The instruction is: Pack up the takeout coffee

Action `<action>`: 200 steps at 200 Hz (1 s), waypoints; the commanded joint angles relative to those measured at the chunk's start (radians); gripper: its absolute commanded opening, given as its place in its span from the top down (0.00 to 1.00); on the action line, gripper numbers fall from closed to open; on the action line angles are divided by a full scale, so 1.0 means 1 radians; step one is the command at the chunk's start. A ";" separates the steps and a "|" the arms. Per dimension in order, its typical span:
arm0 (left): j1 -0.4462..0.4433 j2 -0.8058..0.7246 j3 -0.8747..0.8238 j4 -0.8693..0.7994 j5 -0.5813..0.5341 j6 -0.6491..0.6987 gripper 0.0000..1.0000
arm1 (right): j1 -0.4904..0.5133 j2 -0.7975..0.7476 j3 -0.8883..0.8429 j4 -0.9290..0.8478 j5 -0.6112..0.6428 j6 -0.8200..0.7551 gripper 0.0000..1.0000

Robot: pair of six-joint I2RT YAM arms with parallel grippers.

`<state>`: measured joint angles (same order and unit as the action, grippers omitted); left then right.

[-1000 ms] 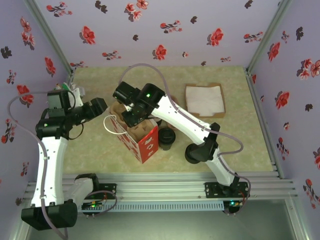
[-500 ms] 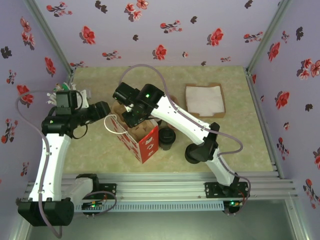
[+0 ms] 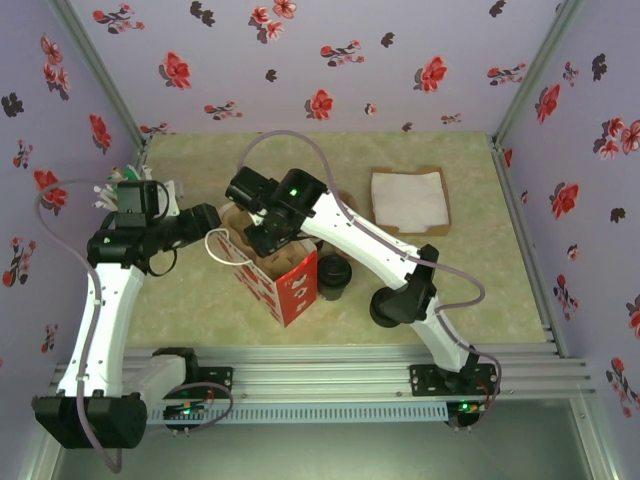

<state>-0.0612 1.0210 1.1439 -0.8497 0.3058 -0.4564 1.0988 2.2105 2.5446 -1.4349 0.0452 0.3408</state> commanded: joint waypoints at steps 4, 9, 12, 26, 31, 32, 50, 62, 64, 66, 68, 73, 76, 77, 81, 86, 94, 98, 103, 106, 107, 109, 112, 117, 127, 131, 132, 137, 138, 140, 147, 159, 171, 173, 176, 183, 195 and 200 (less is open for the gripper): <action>-0.006 -0.004 -0.004 -0.002 -0.031 0.016 0.34 | 0.008 -0.009 -0.006 -0.016 -0.016 0.003 0.65; -0.006 -0.004 -0.004 -0.002 -0.031 0.016 0.34 | 0.007 -0.008 -0.005 -0.017 -0.017 0.002 0.65; -0.006 -0.004 -0.004 -0.002 -0.031 0.016 0.34 | 0.007 -0.006 -0.004 -0.019 -0.019 0.002 0.65; -0.006 -0.005 -0.004 0.000 -0.030 0.017 0.34 | 0.009 0.003 -0.005 -0.021 -0.019 0.003 0.65; -0.006 -0.005 -0.003 0.000 -0.029 0.016 0.34 | 0.009 0.006 -0.005 -0.022 -0.021 0.002 0.65; -0.006 -0.005 -0.003 0.000 -0.029 0.015 0.34 | 0.009 0.006 -0.004 -0.022 -0.021 0.002 0.65; -0.006 -0.006 -0.003 0.003 -0.024 0.015 0.34 | 0.011 0.018 0.000 -0.025 -0.022 0.001 0.65; -0.006 -0.009 -0.004 0.003 -0.022 0.013 0.34 | 0.013 0.027 0.007 -0.027 -0.024 0.001 0.65; -0.006 -0.009 -0.004 0.004 -0.021 0.014 0.34 | 0.012 0.029 0.008 -0.027 -0.025 0.000 0.65; -0.006 -0.010 -0.004 0.004 -0.022 0.013 0.34 | 0.013 0.031 0.009 -0.029 -0.025 0.000 0.65; -0.007 -0.009 -0.004 0.004 -0.021 0.013 0.34 | 0.014 0.034 0.010 -0.029 -0.026 0.000 0.65; -0.006 -0.009 -0.004 0.004 -0.019 0.013 0.34 | 0.014 0.038 0.013 -0.031 -0.026 0.000 0.65; -0.006 -0.009 -0.004 0.004 -0.018 0.012 0.34 | 0.014 0.040 0.015 -0.033 -0.026 0.000 0.65; -0.006 -0.009 -0.004 0.005 -0.018 0.013 0.34 | 0.013 0.042 0.015 -0.033 -0.026 0.000 0.65; -0.006 -0.009 -0.004 0.005 -0.017 0.013 0.34 | 0.013 0.046 0.017 -0.034 -0.025 0.001 0.65; -0.006 -0.009 -0.004 0.004 -0.017 0.014 0.34 | 0.014 0.052 0.020 -0.035 -0.025 0.001 0.65; -0.006 -0.010 -0.004 0.004 -0.018 0.013 0.34 | 0.013 0.058 0.026 -0.041 -0.024 0.002 0.65; -0.006 -0.011 -0.004 0.004 -0.018 0.013 0.34 | 0.013 0.062 0.027 -0.041 -0.026 0.002 0.65; -0.006 -0.012 -0.004 0.004 -0.016 0.013 0.34 | 0.014 0.065 0.030 -0.041 -0.025 0.003 0.65; -0.006 -0.011 -0.004 0.004 -0.017 0.014 0.34 | 0.014 0.068 0.030 -0.043 -0.025 0.005 0.65; -0.006 -0.012 -0.004 0.004 -0.016 0.014 0.34 | 0.014 0.068 0.030 -0.043 -0.025 0.005 0.65; -0.006 -0.012 -0.004 0.005 -0.016 0.013 0.34 | 0.013 0.069 0.031 -0.044 -0.025 0.004 0.65; -0.006 -0.011 -0.004 0.005 -0.016 0.013 0.34 | 0.013 0.071 0.031 -0.043 -0.025 0.004 0.65; -0.006 -0.013 -0.004 0.003 -0.017 0.014 0.34 | 0.013 0.074 0.029 -0.042 -0.026 0.005 0.65; -0.006 -0.012 -0.004 0.005 -0.016 0.013 0.34 | 0.015 0.078 0.030 -0.043 -0.024 0.006 0.65; -0.006 -0.013 -0.004 0.005 -0.016 0.013 0.34 | 0.016 0.079 0.030 -0.043 -0.024 0.006 0.65; -0.006 -0.014 -0.004 0.005 -0.016 0.013 0.34 | 0.015 0.080 0.029 -0.044 -0.024 0.006 0.65; -0.006 -0.015 -0.004 0.004 -0.017 0.013 0.34 | 0.015 0.082 0.030 -0.044 -0.023 0.007 0.65; -0.006 -0.015 -0.004 0.004 -0.016 0.013 0.34 | 0.015 0.083 0.030 -0.044 -0.022 0.006 0.65; -0.006 -0.015 -0.004 0.005 -0.017 0.013 0.34 | 0.016 0.084 0.029 -0.045 -0.022 0.006 0.65; -0.005 -0.015 -0.004 0.006 -0.016 0.014 0.34 | 0.017 0.088 0.031 -0.045 -0.021 0.006 0.65; -0.005 -0.015 -0.004 0.007 -0.016 0.012 0.34 | 0.018 0.093 0.030 -0.048 -0.016 0.006 0.65; -0.006 -0.015 -0.004 0.008 -0.017 0.012 0.34 | 0.018 0.097 0.031 -0.050 -0.013 0.004 0.65; -0.006 -0.015 -0.004 0.008 -0.016 0.012 0.34 | 0.018 0.099 0.030 -0.049 -0.012 0.004 0.65; -0.006 -0.016 -0.004 0.008 -0.016 0.012 0.34 | 0.019 0.100 0.029 -0.049 -0.012 0.004 0.65; -0.006 -0.015 -0.004 0.006 -0.016 0.013 0.34 | 0.020 0.101 0.031 -0.050 -0.011 0.004 0.65; -0.006 -0.017 -0.004 0.007 -0.016 0.013 0.34 | 0.019 0.107 0.031 -0.051 -0.010 0.004 0.65; -0.006 -0.019 -0.004 0.007 -0.016 0.013 0.34 | 0.020 0.111 0.031 -0.049 -0.010 0.003 0.65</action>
<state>-0.0612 1.0206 1.1435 -0.8455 0.2981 -0.4568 1.1084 2.3009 2.5458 -1.4506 0.0265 0.3408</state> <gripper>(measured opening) 0.662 0.353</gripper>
